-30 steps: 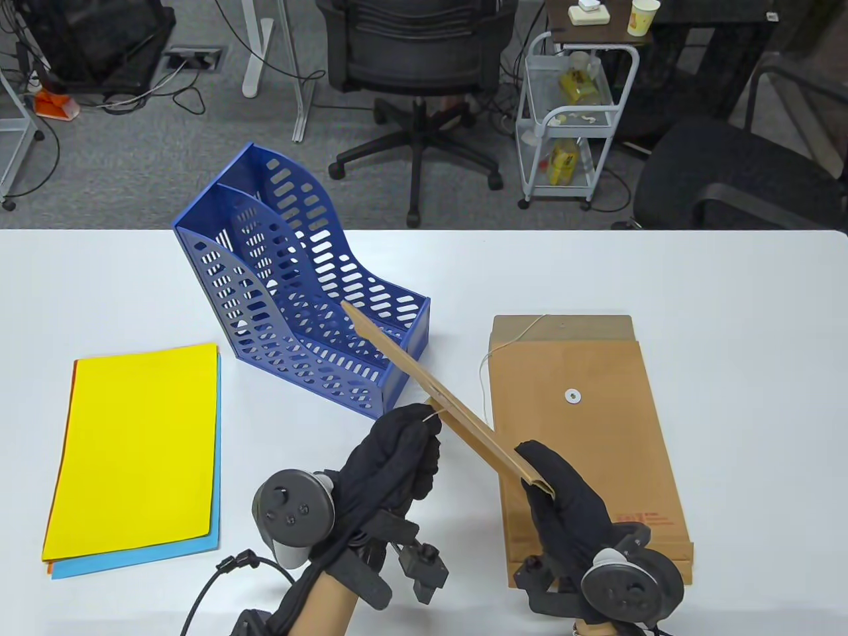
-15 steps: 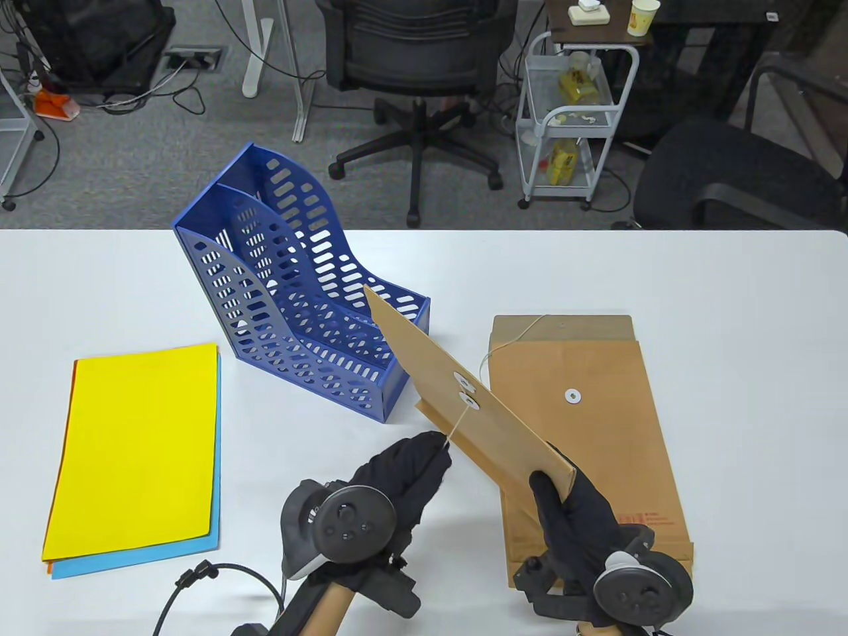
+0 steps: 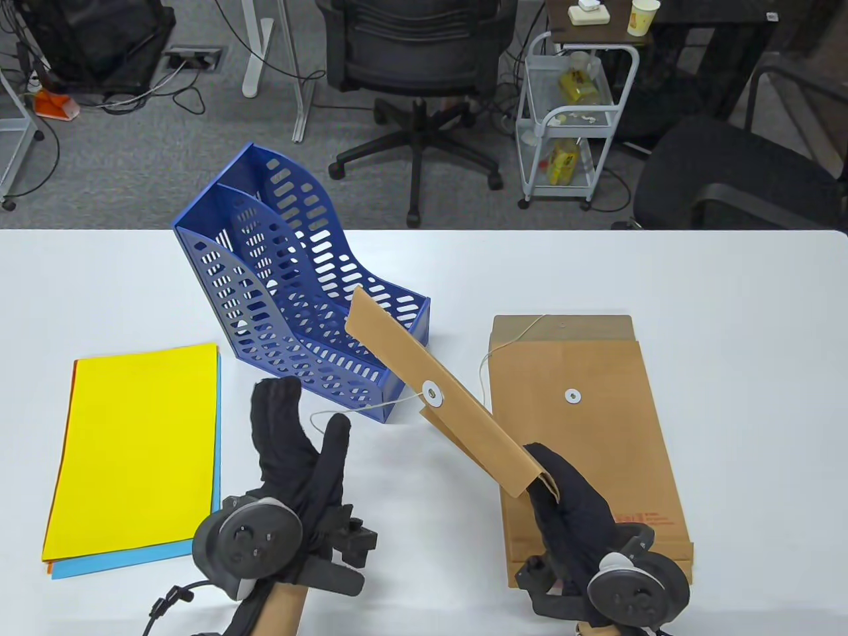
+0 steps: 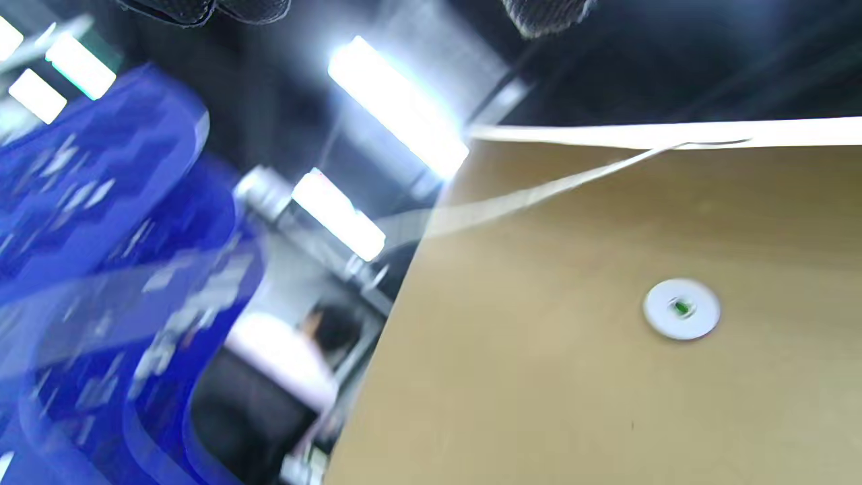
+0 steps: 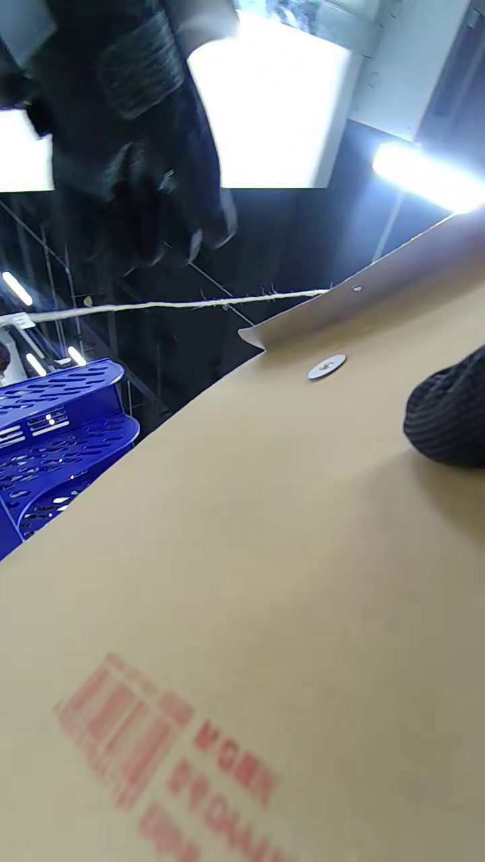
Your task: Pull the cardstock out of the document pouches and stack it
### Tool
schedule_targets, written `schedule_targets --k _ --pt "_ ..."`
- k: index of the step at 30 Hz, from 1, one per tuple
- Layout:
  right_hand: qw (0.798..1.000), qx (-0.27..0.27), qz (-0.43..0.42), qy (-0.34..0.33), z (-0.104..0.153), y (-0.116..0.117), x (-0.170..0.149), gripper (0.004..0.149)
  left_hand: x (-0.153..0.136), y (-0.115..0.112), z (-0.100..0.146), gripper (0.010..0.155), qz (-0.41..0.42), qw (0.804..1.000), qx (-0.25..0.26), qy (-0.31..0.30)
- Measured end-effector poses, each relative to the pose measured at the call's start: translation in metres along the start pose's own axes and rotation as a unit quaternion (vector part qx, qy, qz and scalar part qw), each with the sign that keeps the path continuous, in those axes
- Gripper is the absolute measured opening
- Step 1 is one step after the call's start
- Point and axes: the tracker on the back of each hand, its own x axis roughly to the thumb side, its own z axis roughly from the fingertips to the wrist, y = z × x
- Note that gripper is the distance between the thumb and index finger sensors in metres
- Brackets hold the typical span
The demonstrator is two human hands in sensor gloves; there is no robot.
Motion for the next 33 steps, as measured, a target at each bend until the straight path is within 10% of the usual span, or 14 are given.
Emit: schedule_targets --k 4,10,18,33 --pt "1.000 0.004 0.020 -0.009 0.001 0.002 0.003 0.038 0.031 0.007 0.005 0.062 -0.042 0.995 -0.003 -0.093" --pt "0.999 0.007 0.027 -0.019 0.001 0.003 0.005 0.038 0.072 -0.015 0.009 0.052 -0.051 0.963 -0.211 -0.163" --pt "0.999 0.010 0.031 -0.037 0.001 0.001 0.004 0.037 0.069 -0.004 0.004 0.060 -0.060 0.984 -0.075 -0.147" --pt "0.995 0.015 0.073 -0.073 0.001 0.003 0.003 0.036 0.049 0.033 -0.012 0.048 -0.100 0.982 -0.090 -0.136"
